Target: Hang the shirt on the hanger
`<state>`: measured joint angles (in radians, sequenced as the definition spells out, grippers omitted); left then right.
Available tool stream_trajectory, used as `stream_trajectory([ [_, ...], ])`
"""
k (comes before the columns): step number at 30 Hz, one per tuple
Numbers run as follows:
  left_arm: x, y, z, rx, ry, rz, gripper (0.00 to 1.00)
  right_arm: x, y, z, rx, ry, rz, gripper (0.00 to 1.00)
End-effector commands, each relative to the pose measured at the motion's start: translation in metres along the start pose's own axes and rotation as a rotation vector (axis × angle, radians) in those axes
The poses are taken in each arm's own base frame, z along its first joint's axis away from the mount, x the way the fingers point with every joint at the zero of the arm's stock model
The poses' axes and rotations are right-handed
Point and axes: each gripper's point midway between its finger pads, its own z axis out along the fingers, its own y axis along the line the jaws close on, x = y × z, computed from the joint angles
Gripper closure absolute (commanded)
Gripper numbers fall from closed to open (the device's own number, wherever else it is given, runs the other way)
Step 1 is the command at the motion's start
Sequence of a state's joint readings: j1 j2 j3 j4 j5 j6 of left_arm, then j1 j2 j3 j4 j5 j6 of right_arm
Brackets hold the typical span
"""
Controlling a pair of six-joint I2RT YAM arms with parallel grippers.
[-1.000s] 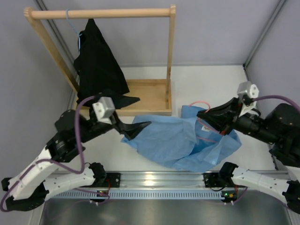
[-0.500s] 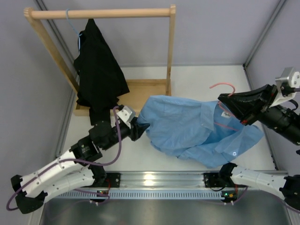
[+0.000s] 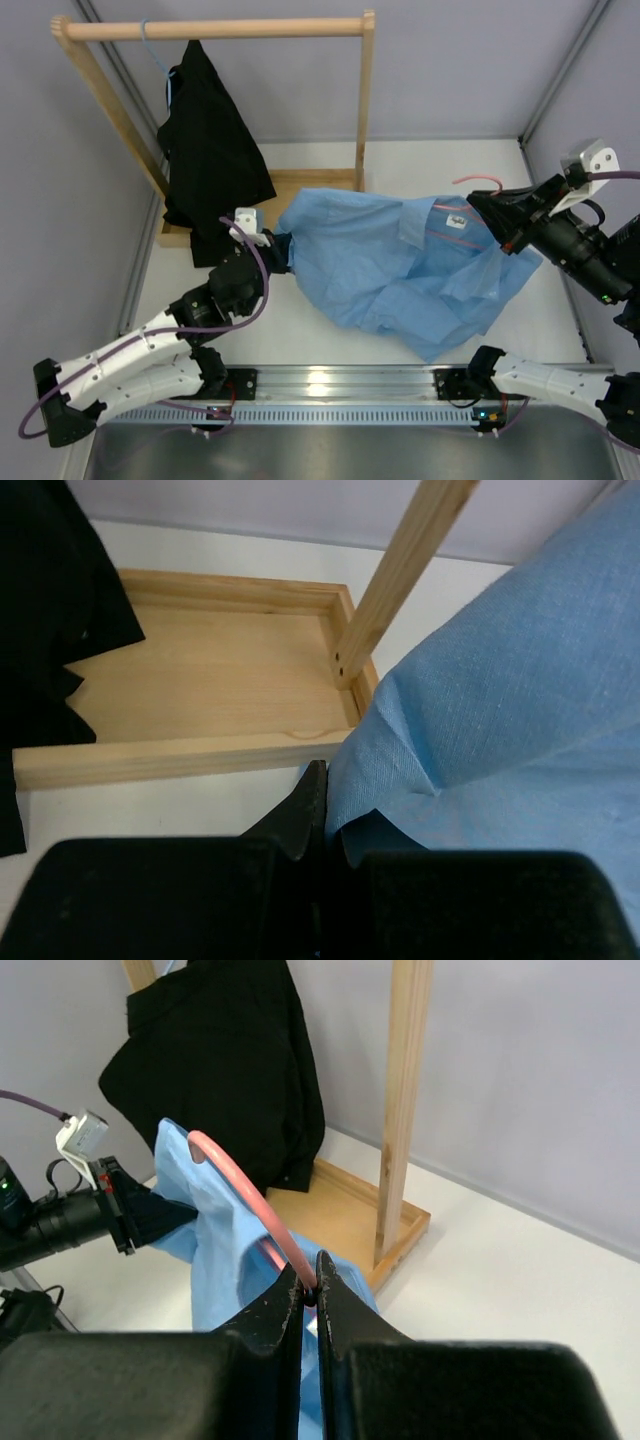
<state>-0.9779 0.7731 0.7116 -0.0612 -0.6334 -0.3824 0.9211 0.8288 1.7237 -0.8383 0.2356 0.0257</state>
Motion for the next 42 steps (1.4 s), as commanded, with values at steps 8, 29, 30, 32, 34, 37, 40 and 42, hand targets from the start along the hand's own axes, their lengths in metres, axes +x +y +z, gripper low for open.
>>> stream_trajectory([
  [8, 0.023, 0.035, 0.019, -0.279, 0.010, -0.132, 1.00, -0.014, -0.026, -0.009, 0.136, -0.085, 0.018, 1.00],
  [29, 0.000, 0.017, 0.010, -0.156, 0.033, -0.084, 0.50, -0.010, -0.020, 0.007, 0.128, -0.070, 0.031, 1.00],
  [30, -0.013, 0.013, 0.005, -0.136, 0.028, -0.082, 0.42, -0.011, -0.021, 0.008, 0.137, -0.070, 0.028, 1.00],
  [32, -0.030, 0.003, -0.007, -0.058, 0.027, -0.073, 0.12, -0.013, -0.025, 0.010, 0.162, -0.069, 0.027, 1.00],
  [34, -0.055, -0.011, -0.020, 0.039, 0.007, -0.050, 0.02, -0.012, -0.028, 0.013, 0.181, -0.061, 0.019, 1.00],
  [37, -0.094, -0.049, -0.041, 0.270, -0.027, 0.045, 0.02, -0.005, -0.020, 0.021, 0.146, -0.037, 0.004, 1.00],
  [40, -0.110, -0.104, -0.050, 0.543, 0.034, 0.250, 0.02, 0.000, -0.003, 0.030, 0.054, -0.010, -0.015, 1.00],
  [42, -0.092, -0.138, -0.045, 0.716, 0.129, 0.383, 0.02, 0.001, 0.002, 0.032, 0.020, 0.007, -0.052, 1.00],
])
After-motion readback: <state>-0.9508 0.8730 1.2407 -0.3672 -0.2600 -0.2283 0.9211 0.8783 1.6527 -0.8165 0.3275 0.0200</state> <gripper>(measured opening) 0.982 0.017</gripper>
